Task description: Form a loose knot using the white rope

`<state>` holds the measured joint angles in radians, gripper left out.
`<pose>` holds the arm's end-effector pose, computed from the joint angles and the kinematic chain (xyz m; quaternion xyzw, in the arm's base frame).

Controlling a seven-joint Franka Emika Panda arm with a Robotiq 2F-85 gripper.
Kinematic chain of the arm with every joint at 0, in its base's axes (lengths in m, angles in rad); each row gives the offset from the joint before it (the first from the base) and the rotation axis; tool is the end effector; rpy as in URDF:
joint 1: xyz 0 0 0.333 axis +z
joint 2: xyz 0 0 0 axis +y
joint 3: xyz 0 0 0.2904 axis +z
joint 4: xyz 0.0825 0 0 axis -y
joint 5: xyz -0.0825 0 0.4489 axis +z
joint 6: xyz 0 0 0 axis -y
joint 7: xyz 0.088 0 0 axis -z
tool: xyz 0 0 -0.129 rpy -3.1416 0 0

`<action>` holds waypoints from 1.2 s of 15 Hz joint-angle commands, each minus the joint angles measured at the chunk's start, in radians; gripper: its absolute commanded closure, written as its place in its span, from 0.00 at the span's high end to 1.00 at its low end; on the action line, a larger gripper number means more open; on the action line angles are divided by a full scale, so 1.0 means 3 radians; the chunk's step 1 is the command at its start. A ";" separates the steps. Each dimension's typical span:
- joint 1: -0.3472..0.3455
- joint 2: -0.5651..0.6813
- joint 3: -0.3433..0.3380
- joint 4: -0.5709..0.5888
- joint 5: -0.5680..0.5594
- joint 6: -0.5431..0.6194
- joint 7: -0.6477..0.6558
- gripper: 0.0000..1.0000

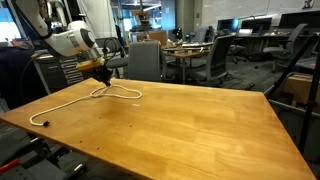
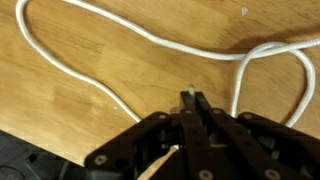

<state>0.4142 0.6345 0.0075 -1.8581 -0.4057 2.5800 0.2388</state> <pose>0.6141 0.2781 0.0891 0.9598 0.2536 0.0772 0.0924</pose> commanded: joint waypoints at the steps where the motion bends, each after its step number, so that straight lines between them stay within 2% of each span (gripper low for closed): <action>1: -0.0055 0.0231 0.0064 0.0278 0.0040 -0.0107 -0.0290 0.10; 2: -0.0055 0.0280 0.0061 0.0316 0.0042 -0.0125 -0.0328 0.32; 4: -0.0067 0.0349 0.0057 0.0361 0.0044 -0.0153 -0.0407 0.36; 5: -0.0070 0.0357 0.0045 0.0357 0.0030 -0.0170 -0.0440 0.42; 8: -0.0103 0.0307 -0.0006 0.0303 -0.0020 -0.0233 -0.0547 0.67; 12: -0.0120 0.0198 -0.0255 0.0226 -0.0194 -0.0259 -0.0483 0.95; 13: -0.0121 0.0205 -0.0348 0.0218 -0.0279 -0.0240 -0.0439 1.00; 15: -0.0177 0.0274 -0.0454 0.0237 -0.0374 -0.0241 -0.0450 1.00; 18: -0.0418 0.0365 -0.0418 0.0253 -0.0252 -0.0251 -0.0575 1.00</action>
<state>0.3440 0.7299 -0.1294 -1.7889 -0.4898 2.5160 0.0954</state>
